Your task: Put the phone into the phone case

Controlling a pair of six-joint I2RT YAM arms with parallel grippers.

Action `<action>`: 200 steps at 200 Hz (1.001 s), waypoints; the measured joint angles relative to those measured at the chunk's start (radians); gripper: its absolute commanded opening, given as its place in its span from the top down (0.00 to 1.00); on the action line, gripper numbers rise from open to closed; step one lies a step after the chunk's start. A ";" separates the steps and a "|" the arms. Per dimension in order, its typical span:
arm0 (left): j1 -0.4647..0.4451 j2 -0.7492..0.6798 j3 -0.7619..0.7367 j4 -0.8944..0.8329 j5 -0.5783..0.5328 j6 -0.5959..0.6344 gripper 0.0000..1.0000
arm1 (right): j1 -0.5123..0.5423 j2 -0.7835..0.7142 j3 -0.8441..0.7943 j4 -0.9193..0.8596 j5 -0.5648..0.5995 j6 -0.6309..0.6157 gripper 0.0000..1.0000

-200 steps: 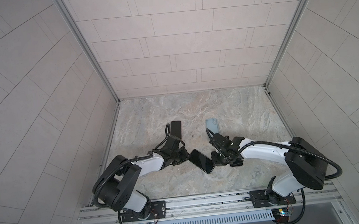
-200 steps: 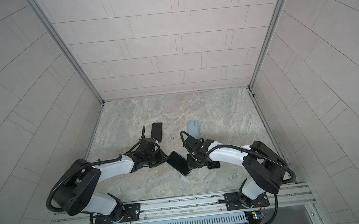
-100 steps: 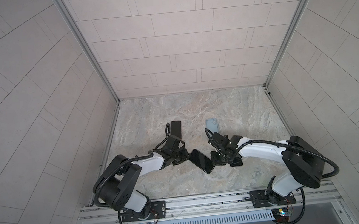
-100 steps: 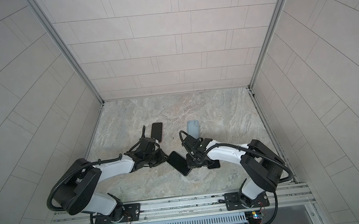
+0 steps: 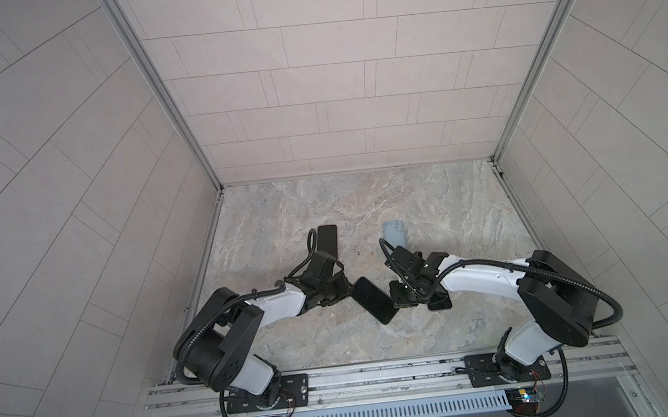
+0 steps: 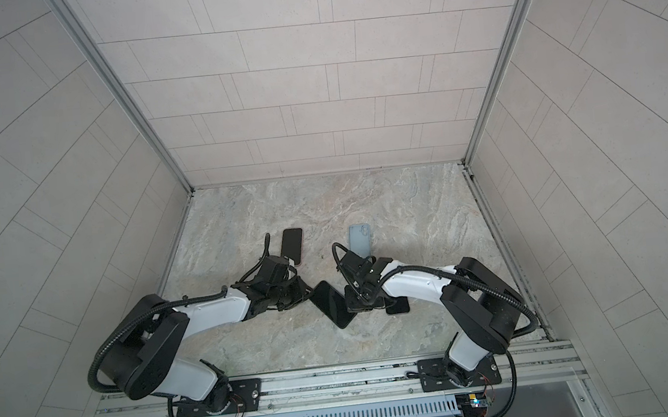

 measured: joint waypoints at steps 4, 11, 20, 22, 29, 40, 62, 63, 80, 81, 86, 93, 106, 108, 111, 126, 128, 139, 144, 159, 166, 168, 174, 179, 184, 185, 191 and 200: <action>0.000 0.000 0.000 0.000 0.000 0.000 0.76 | 0.000 0.000 0.000 0.001 0.000 0.000 0.93; 0.000 0.000 0.000 0.000 0.000 0.000 0.76 | 0.000 0.000 -0.002 0.005 0.002 0.000 0.93; 0.000 0.000 0.000 0.000 0.000 0.000 0.76 | 0.000 0.000 -0.003 0.019 0.006 0.000 0.92; 0.000 0.000 0.000 0.000 0.000 0.000 0.76 | 0.000 0.000 -0.003 0.023 0.007 0.000 0.91; 0.000 0.000 0.000 0.000 0.000 0.000 0.76 | 0.000 0.000 -0.005 0.050 0.012 0.000 0.90; 0.000 0.000 0.000 0.000 0.000 0.000 0.76 | 0.000 0.000 -0.005 0.078 0.015 -0.006 0.85; -0.001 -0.002 0.000 0.000 -0.001 0.000 0.76 | 0.008 -0.021 -0.009 0.101 0.030 -0.039 0.75; -0.001 -0.003 -0.001 0.000 -0.001 -0.001 0.76 | 0.009 -0.024 -0.010 0.099 0.032 -0.037 0.75; -0.006 -0.014 -0.010 -0.003 0.000 -0.001 0.76 | 0.025 -0.060 -0.016 0.061 0.051 -0.083 0.62; -0.007 -0.015 -0.011 -0.003 0.000 -0.001 0.76 | 0.026 -0.063 -0.017 0.060 0.051 -0.086 0.61; -0.008 -0.021 -0.016 -0.003 0.001 -0.001 0.76 | 0.029 -0.084 -0.019 0.048 0.056 -0.097 0.60; -0.011 -0.030 -0.025 -0.003 0.001 -0.002 0.76 | 0.033 -0.121 -0.021 0.032 0.063 -0.117 0.59; -0.013 -0.050 -0.042 -0.003 0.002 -0.005 0.76 | 0.036 -0.194 -0.019 0.019 0.072 -0.151 0.59; -0.014 -0.052 -0.043 -0.003 0.002 -0.005 0.76 | 0.036 -0.200 -0.018 0.017 0.072 -0.155 0.60; -0.014 -0.058 -0.048 -0.003 0.002 -0.006 0.76 | 0.036 -0.216 -0.014 0.013 0.074 -0.167 0.60; -0.014 -0.082 -0.064 -0.002 0.001 -0.009 0.75 | 0.037 -0.247 0.009 -0.009 0.079 -0.205 0.62; -0.014 -0.086 -0.066 -0.001 0.001 -0.010 0.75 | 0.037 -0.247 0.014 -0.013 0.080 -0.209 0.62; -0.014 -0.115 -0.080 0.000 -0.001 -0.016 0.74 | 0.043 -0.233 0.039 -0.031 0.087 -0.239 0.63; -0.014 -0.130 -0.087 0.000 -0.001 -0.018 0.72 | 0.049 -0.222 0.047 -0.039 0.089 -0.248 0.63; -0.014 -0.193 -0.111 0.001 -0.010 -0.026 0.69 | 0.074 -0.174 0.071 -0.068 0.097 -0.276 0.63; -0.014 -0.229 -0.124 0.001 -0.016 -0.030 0.68 | 0.088 -0.148 0.082 -0.085 0.103 -0.288 0.63; -0.014 -0.241 -0.128 0.000 -0.018 -0.032 0.68 | 0.092 -0.141 0.084 -0.090 0.105 -0.291 0.63; -0.014 -0.275 -0.141 0.000 -0.024 -0.035 0.68 | 0.106 -0.116 0.094 -0.105 0.111 -0.299 0.63; -0.014 -0.304 -0.151 0.000 -0.029 -0.039 0.68 | 0.117 -0.097 0.102 -0.116 0.117 -0.305 0.63; -0.014 -0.334 -0.162 -0.002 -0.035 -0.043 0.68 | 0.127 -0.078 0.109 -0.126 0.121 -0.310 0.63; -0.014 -0.342 -0.165 -0.002 -0.037 -0.045 0.68 | 0.128 -0.076 0.110 -0.128 0.122 -0.311 0.63; -0.014 -0.377 -0.179 -0.004 -0.043 -0.050 0.68 | 0.138 -0.055 0.119 -0.138 0.126 -0.317 0.63; -0.013 -0.432 -0.203 -0.003 -0.059 -0.059 0.67 | 0.153 -0.028 0.131 -0.151 0.132 -0.323 0.63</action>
